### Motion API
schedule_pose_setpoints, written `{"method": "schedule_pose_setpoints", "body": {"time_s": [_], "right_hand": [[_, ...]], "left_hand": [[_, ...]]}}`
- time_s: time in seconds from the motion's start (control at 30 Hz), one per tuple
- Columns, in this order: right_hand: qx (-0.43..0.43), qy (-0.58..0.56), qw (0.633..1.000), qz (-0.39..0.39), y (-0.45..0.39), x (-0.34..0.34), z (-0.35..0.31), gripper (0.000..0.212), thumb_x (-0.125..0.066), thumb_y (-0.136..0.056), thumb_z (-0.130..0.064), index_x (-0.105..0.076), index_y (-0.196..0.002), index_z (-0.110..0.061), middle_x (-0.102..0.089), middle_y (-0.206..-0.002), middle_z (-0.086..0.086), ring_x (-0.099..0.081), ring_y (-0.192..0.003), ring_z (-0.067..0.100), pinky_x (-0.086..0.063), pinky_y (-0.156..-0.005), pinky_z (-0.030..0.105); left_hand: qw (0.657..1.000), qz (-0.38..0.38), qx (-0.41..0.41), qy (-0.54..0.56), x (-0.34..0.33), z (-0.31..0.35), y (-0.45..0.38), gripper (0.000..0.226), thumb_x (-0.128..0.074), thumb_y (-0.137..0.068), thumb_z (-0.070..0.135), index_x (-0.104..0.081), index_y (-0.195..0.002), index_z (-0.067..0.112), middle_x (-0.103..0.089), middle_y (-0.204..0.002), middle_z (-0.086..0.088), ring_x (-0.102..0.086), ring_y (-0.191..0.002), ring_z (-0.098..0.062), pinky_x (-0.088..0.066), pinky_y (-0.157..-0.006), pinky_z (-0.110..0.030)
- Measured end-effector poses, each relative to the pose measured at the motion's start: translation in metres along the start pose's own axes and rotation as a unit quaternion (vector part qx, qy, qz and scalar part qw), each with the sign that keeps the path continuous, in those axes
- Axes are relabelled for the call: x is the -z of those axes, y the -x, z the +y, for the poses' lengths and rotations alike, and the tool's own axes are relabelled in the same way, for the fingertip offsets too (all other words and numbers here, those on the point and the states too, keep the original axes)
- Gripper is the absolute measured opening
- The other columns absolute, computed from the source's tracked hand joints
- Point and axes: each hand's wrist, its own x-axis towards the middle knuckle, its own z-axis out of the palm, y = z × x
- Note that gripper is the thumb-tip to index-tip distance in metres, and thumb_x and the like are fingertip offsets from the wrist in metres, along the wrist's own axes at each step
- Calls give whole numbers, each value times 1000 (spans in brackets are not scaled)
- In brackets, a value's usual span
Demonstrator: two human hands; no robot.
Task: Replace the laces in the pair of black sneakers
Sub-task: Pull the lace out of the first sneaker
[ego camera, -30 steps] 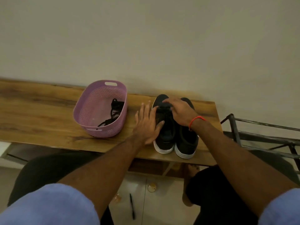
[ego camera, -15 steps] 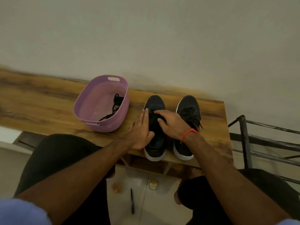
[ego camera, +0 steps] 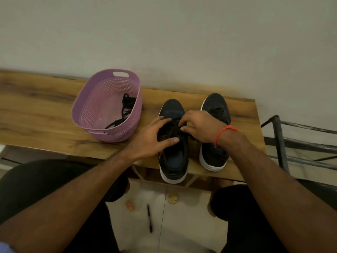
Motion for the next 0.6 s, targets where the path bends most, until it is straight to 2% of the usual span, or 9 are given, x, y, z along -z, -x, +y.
{"method": "schedule_pose_setpoints", "body": {"time_s": [0.07, 0.13, 0.2, 0.23, 0.3, 0.37, 0.43, 0.53, 0.6], "right_hand": [[2, 1, 1000, 18, -5, -1, 1, 16, -59, -99, -23, -68, -110, -14, -64, -114, 5, -57, -108, 22, -46, -96, 35], [6, -21, 1000, 22, -8, -2, 5, 11, -60, -98, -23, -66, -104, -16, -66, -105, 2, -60, -100, 19, -49, -90, 35], [1, -53, 998, 27, -11, 0, 11, 8, -59, -99, -23, -64, -102, -18, -67, -96, -1, -62, -89, 12, -52, -81, 29], [-2, -64, 997, 36, -11, 3, 14, 7, -58, -99, -23, -63, -101, -18, -68, -92, -1, -62, -82, 7, -51, -75, 24], [-4, -80, 995, 58, -13, 6, 18, 6, -57, -100, -24, -61, -99, -20, -69, -88, -2, -63, -79, 3, -49, -70, 19], [-10, -103, 992, 69, -15, 6, 21, 7, -57, -100, -28, -61, -98, -23, -67, -85, -4, -63, -79, 8, -50, -71, 24], [-17, -147, 985, 86, -16, 3, 24, 10, -59, -98, -34, -62, -96, -25, -66, -84, -1, -60, -77, 13, -49, -70, 28], [-18, -204, 973, 102, -16, 5, 28, 12, -65, -94, -39, -66, -92, -27, -69, -84, -3, -62, -75, 9, -52, -71, 26], [-10, -229, 968, 104, -15, 8, 30, 5, -68, -92, -32, -70, -93, -27, -71, -88, -8, -65, -81, 3, -53, -80, 26]], "left_hand": [[999, 36, -25, -12, -2, -3, 2, 76, -70, -89, 52, -41, -153, 23, -34, -162, 1, -33, -144, -7, -27, -106, -15], [998, 47, -38, 1, -1, -3, 2, 72, -70, -90, 49, -45, -151, 23, -39, -160, 0, -37, -136, -1, -34, -103, -12], [998, 47, -43, 14, 0, -5, 1, 71, -69, -90, 51, -45, -151, 23, -39, -160, 0, -39, -136, -2, -46, -107, -25], [998, 44, -43, 14, -1, -6, 1, 72, -67, -91, 52, -42, -153, 24, -36, -162, 0, -37, -140, -4, -46, -110, -33], [998, 34, -41, 17, -1, -8, 1, 76, -63, -93, 55, -34, -157, 26, -22, -167, 4, -26, -149, -7, -38, -116, -36], [998, 25, -37, 35, -2, -10, 2, 74, -56, -98, 53, -25, -160, 28, -7, -170, 10, -13, -152, -4, -28, -119, -35], [997, 45, -39, 48, -1, -13, 2, 65, -49, -104, 43, -22, -161, 31, 0, -170, 13, -6, -153, -2, -23, -123, -41], [993, 107, -46, 30, 2, -15, -1, 53, -48, -105, 28, -35, -156, 28, -4, -170, 12, -7, -155, -7, -29, -122, -53], [988, 138, -54, 31, 3, -13, -2, 44, -46, -105, 34, -49, -148, 26, -12, -170, 8, -8, -156, -10, -28, -121, -57]]}}
